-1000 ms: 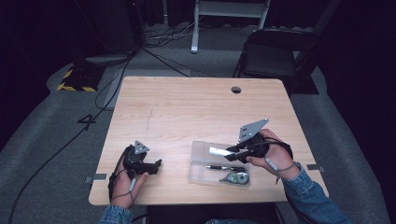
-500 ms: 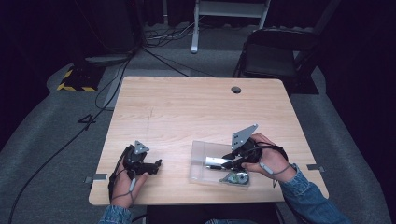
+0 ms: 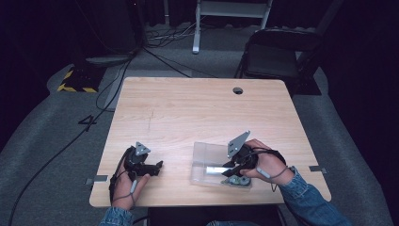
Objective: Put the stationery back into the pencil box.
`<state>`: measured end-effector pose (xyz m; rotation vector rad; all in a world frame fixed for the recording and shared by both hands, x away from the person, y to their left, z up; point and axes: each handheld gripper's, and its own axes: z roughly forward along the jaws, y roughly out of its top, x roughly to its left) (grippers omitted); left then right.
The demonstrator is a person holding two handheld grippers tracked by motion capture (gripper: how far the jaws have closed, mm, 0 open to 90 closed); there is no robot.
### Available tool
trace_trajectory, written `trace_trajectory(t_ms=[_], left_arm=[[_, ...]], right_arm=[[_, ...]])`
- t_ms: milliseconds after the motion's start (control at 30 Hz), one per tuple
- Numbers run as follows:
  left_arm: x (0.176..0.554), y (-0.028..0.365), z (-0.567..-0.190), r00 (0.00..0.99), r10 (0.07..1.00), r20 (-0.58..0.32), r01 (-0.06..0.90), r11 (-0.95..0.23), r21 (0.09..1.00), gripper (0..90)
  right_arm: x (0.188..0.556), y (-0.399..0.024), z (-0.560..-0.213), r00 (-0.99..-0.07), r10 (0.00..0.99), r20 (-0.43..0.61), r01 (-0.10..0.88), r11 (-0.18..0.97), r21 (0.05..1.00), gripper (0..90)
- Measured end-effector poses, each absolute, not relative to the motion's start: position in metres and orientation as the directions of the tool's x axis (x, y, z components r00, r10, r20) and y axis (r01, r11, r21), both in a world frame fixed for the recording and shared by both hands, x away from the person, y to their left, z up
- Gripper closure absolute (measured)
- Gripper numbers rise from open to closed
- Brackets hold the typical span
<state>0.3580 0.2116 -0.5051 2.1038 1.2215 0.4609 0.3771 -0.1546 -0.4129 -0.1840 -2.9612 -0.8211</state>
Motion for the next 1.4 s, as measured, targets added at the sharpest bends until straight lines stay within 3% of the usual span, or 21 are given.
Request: trace_trajectory(t_ms=[867,1400], left_arm=[[0.358,0.212,-0.505,0.504,0.863,-0.023,0.634,-0.352,0.689,10.8],[0.358,0.212,-0.505,0.504,0.864,-0.022,0.634,-0.352,0.689,10.8]], right_arm=[[0.380,-0.138,-0.445,-0.989,0.073,0.126,0.122,0.891,0.438,71.6],[0.391,-0.141,-0.458,-0.991,0.081,0.104,0.120,0.881,0.458,70.8]])
